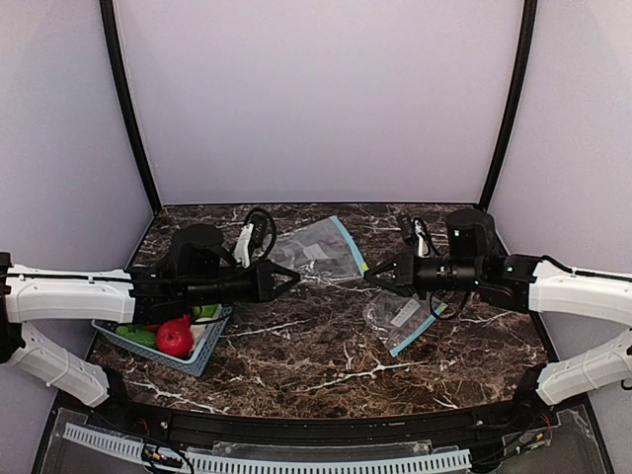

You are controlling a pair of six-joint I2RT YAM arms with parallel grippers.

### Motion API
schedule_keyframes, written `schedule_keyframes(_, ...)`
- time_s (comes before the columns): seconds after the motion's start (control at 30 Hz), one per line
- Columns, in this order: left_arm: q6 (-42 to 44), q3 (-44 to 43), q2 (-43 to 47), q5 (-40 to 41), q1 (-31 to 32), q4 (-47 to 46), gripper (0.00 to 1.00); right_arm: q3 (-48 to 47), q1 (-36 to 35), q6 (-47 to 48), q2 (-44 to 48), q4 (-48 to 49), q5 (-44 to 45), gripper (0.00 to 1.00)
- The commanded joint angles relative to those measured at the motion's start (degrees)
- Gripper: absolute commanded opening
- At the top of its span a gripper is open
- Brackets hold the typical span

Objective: Place the food in the zip-top bag and seal the zipper
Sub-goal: Pass from the left arm to the right

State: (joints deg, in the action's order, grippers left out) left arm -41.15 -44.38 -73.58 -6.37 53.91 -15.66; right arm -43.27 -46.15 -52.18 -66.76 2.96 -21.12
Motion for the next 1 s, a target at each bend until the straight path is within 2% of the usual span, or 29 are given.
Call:
schedule_keyframes(0.0,-0.21,1.48,2.13,0.14,0.06,-1.17,0.01,-0.38,-0.61,0.24,-0.17,1.13,1.52,0.0)
schedule_keyframes(0.13,-0.61,2.06,2.52,-0.09,0.03,-0.87,0.03,-0.26,-0.64,1.65,0.33,1.32,2.26,0.0)
schedule_keyframes(0.2,-0.66,2.06,3.03,0.06,0.05,0.44,0.26,-1.17,-0.54,3.95,0.89,-0.33,3.26,0.0)
schedule_keyframes(0.23,-0.42,1.79,3.67,0.79,0.01,1.42,0.44,-1.96,-0.64,5.61,1.3,-1.82,4.11,0.0)
schedule_keyframes(0.3,0.44,1.04,5.37,2.93,0.04,5.77,0.66,-3.77,-0.54,9.32,2.25,-5.54,5.75,0.0)
schedule_keyframes(0.33,0.75,0.83,6.12,3.99,0.03,9.37,0.74,-4.76,-0.52,11.21,2.7,-7.38,6.3,0.0)
schedule_keyframes(0.47,2.99,0.05,12.18,12.03,0.0,20.07,0.89,-9.74,-0.52,21.86,3.41,-15.21,6.9,0.0)
schedule_keyframes(0.57,6.38,-1.47,16.67,16.33,-0.14,25.57,0.95,-14.61,-0.57,29.16,1.96,-22.64,5.27,0.0)
schedule_keyframes(0.67,11.67,-3.81,18.02,15.08,-0.2,28.55,0.98,-18.78,-0.61,34.94,-0.3,-28.51,0.38,0.0)
schedule_keyframes(0.83,22.25,-11.98,13.47,2.59,-0.18,30.49,0.98,-23.93,-1.9,39.65,-4.95,-34.14,-8.42,0.0)
schedule_keyframes(0.97,25.92,-17.58,7.95,-5.51,0.42,29.83,0.95,-27.08,-5.61,41.8,-8.43,-36.97,-10.13,0.0)
